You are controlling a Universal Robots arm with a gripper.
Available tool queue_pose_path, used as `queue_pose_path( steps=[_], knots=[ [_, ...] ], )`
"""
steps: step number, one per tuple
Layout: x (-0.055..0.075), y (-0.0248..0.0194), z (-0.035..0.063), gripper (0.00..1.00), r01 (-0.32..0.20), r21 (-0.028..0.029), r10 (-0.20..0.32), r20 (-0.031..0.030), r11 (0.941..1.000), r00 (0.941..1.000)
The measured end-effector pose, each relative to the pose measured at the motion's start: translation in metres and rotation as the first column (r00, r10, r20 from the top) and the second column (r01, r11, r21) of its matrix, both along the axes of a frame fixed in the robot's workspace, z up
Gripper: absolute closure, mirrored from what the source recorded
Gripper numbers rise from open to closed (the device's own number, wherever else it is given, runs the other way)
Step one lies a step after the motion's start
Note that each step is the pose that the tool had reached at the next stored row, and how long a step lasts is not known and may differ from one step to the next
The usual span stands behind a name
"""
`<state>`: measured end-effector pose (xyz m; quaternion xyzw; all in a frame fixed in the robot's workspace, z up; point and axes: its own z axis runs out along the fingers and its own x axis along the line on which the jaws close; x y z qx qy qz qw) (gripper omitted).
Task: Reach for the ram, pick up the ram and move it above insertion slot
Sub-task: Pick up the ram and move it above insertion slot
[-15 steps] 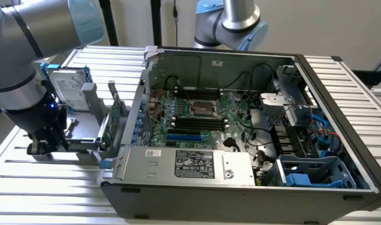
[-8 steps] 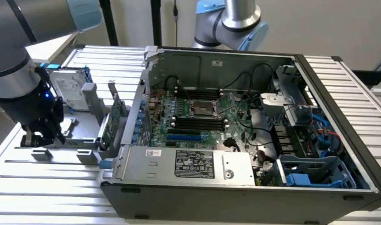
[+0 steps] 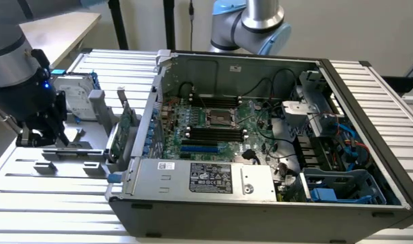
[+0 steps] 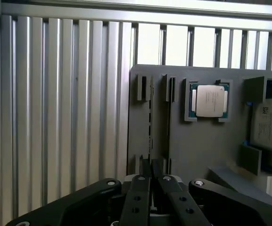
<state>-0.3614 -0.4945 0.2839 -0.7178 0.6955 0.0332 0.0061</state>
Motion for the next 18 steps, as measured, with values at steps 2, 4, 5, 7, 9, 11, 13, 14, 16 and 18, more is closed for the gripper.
queue_pose_path(
  steps=[2, 4, 5, 7, 9, 11, 13, 14, 16, 18],
  knots=[
    [0.006, 0.0000, 0.0092, 0.87, 0.000, 0.0006, 0.000, -0.0007, 1.0000, 1.0000],
    [0.012, 0.0000, 0.0181, 0.87, 0.000, 0.0009, 0.000, -0.0013, 1.0000, 1.0000],
    [0.016, 0.0000, 0.0230, 0.87, 0.000, 0.0012, 0.000, -0.0014, 1.0000, 1.0000],
    [0.023, 0.0000, 0.0320, 0.87, -0.001, 0.0017, 0.001, -0.0020, 1.0000, 1.0000],
    [0.031, 0.0000, 0.0411, 0.87, -0.001, 0.0027, 0.001, -0.0024, 1.0000, 1.0000],
    [0.039, 0.0000, 0.0504, 0.87, -0.002, 0.0039, 0.002, -0.0028, 1.0000, 1.0000],
    [0.047, 0.0000, 0.0594, 0.87, -0.002, 0.0049, 0.002, -0.0035, 1.0000, 1.0000],
    [0.051, 0.0000, 0.0638, 0.87, -0.003, 0.0056, 0.003, -0.0035, 1.0000, 1.0000],
    [0.058, 0.0000, 0.0728, 0.87, -0.003, 0.0067, 0.003, -0.0039, 1.0000, 1.0000],
    [0.066, 0.0000, 0.0820, 0.87, -0.004, 0.0079, 0.004, -0.0044, 1.0000, 1.0000]
  ],
)
